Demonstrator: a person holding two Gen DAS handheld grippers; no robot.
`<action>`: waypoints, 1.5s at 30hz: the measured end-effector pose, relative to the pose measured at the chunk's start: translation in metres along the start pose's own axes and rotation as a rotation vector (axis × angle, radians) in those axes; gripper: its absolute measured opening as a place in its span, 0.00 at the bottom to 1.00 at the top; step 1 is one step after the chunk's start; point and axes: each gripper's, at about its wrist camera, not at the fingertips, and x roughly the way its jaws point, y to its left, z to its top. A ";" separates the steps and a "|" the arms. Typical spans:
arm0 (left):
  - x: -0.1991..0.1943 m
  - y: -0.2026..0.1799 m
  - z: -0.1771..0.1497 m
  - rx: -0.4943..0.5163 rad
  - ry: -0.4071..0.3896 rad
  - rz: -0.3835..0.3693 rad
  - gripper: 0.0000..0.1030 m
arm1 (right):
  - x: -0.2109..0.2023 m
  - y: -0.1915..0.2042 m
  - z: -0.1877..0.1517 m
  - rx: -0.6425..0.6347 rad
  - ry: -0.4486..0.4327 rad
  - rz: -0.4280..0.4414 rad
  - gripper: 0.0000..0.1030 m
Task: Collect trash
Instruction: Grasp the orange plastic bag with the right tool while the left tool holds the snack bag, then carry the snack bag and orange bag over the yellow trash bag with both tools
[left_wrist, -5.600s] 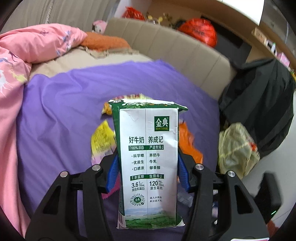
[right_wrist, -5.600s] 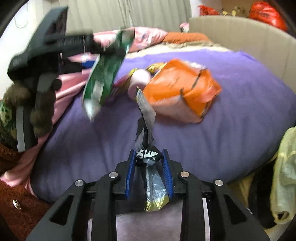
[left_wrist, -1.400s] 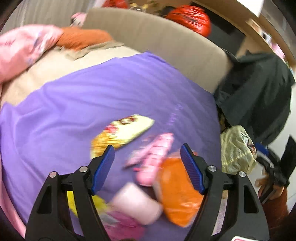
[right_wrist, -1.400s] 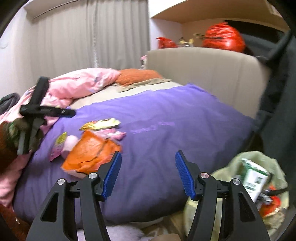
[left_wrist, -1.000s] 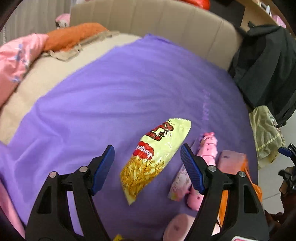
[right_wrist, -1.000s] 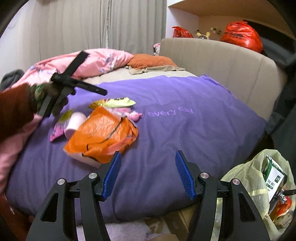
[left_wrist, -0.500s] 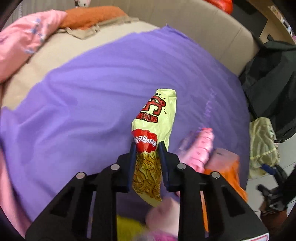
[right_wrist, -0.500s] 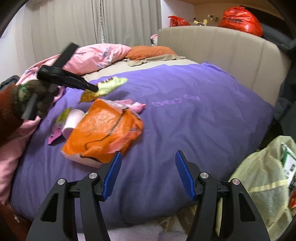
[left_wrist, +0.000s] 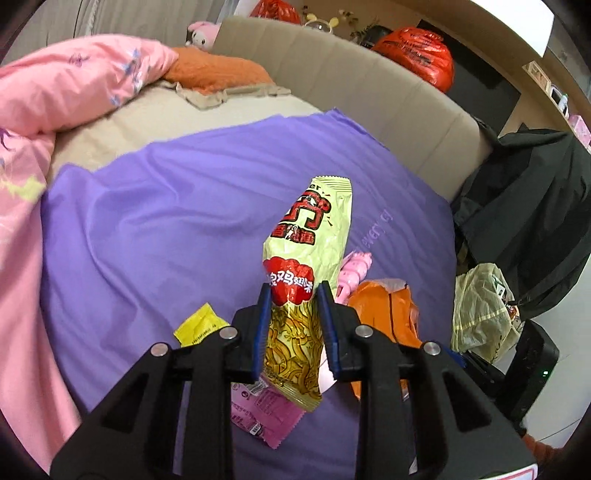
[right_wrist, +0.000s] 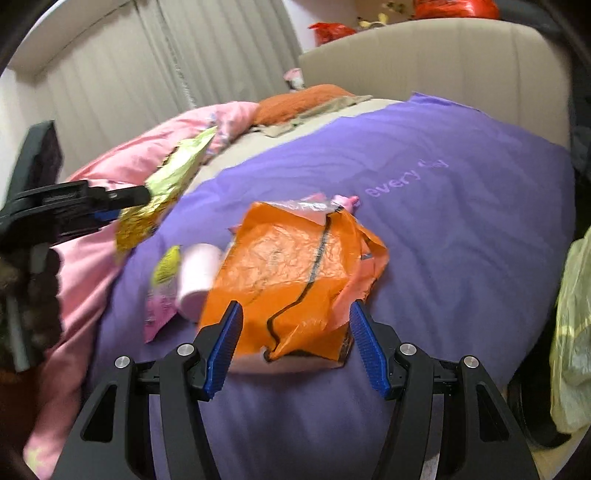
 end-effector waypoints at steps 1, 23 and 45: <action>0.000 0.001 -0.001 0.001 0.001 0.000 0.24 | 0.006 0.002 -0.002 -0.010 0.005 -0.043 0.55; -0.001 -0.021 -0.010 0.069 -0.013 -0.028 0.24 | -0.063 -0.017 0.011 -0.055 -0.116 -0.069 0.31; 0.027 -0.222 0.002 0.303 0.005 -0.194 0.24 | -0.212 -0.134 0.019 -0.104 -0.303 -0.313 0.31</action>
